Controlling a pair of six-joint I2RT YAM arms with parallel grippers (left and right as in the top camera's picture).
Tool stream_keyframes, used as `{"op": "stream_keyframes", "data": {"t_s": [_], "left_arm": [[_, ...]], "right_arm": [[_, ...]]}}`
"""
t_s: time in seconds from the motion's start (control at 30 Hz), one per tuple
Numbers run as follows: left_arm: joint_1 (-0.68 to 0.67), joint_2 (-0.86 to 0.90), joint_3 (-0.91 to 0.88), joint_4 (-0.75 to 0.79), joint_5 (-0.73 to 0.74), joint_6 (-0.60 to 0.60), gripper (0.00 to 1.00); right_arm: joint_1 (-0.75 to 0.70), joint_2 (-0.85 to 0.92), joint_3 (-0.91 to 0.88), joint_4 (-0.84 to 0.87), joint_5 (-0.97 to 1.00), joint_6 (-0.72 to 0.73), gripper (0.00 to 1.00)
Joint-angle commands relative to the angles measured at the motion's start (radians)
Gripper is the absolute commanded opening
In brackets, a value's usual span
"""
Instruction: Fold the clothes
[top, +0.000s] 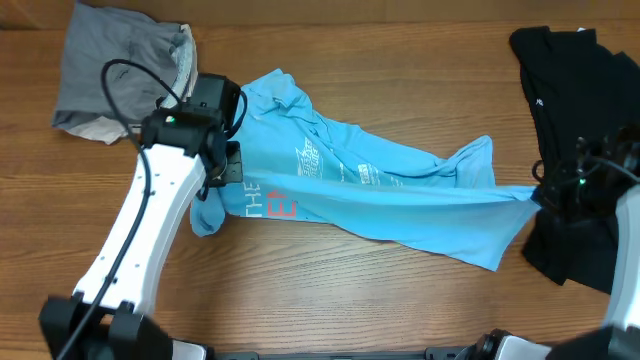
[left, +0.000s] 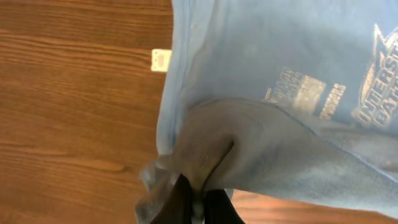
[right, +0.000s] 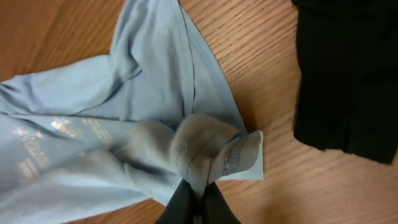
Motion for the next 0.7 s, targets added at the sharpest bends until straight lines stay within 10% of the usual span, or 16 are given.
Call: {"op": "stream_keyframes", "data": {"t_s": [0.0, 0.67], "left_arm": [[0.010, 0.084, 0.017, 0.048, -0.028, 0.016, 0.04], [0.010, 0.296, 0.017, 0.225, -0.024, 0.042, 0.04]], "right_arm": [[0.020, 0.084, -0.004, 0.028, -0.008, 0.005, 0.04], [0.048, 0.330, -0.057, 0.154, -0.004, 0.044, 0.04]]}}
